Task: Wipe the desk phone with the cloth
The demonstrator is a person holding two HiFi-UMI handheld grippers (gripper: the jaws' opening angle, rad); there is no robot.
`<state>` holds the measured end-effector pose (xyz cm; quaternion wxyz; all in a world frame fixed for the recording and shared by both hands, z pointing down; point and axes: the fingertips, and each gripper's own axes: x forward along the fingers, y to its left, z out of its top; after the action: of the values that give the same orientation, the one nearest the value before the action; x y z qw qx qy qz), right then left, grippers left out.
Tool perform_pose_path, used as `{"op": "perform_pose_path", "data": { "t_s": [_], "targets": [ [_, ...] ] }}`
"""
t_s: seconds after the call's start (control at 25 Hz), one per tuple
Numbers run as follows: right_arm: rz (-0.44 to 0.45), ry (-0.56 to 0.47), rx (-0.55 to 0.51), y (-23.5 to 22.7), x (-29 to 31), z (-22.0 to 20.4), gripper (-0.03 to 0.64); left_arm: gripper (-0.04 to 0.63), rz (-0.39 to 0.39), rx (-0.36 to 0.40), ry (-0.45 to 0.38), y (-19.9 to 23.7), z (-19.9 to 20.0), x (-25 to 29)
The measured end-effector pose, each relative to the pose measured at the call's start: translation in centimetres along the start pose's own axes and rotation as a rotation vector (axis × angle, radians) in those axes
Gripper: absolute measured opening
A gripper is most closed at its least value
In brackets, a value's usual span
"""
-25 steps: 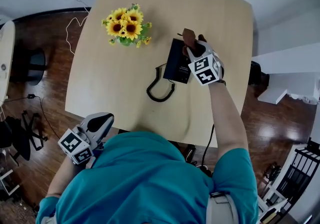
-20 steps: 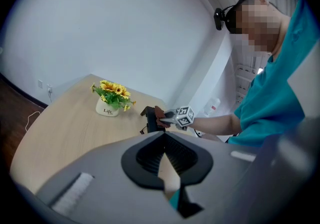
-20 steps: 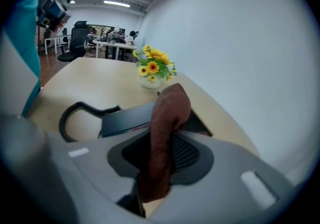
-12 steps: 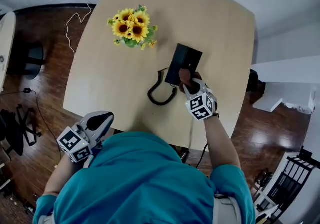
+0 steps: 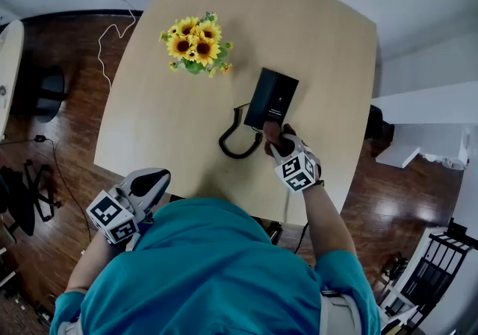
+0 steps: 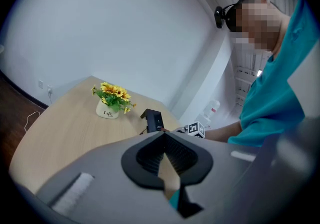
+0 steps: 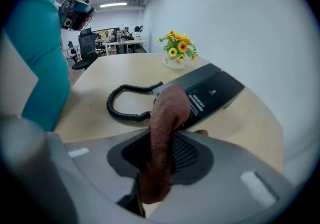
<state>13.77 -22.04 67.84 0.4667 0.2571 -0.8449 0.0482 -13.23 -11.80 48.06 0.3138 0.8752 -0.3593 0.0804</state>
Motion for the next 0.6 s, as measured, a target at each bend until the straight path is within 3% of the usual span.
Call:
{"op": "perform_pose_path", "data": {
  "t_s": [0.16,0.44,0.6],
  "targets": [
    [0.049,-0.102,0.115,1.0,-2.6,0.7,0.103,0.005,-0.008,0.019,-0.006,-1.2,0.6,0.8],
    [0.156,-0.469,0.308,-0.4,-12.4,5.1,0.103,0.005,-0.011,0.081,-0.104,-7.1,2.8,2.8],
    [0.204,-0.610,0.382,-0.7,-17.8,7.3,0.101,0.005,-0.026,0.117,-0.149,-10.4,3.5,1.6]
  ]
}}
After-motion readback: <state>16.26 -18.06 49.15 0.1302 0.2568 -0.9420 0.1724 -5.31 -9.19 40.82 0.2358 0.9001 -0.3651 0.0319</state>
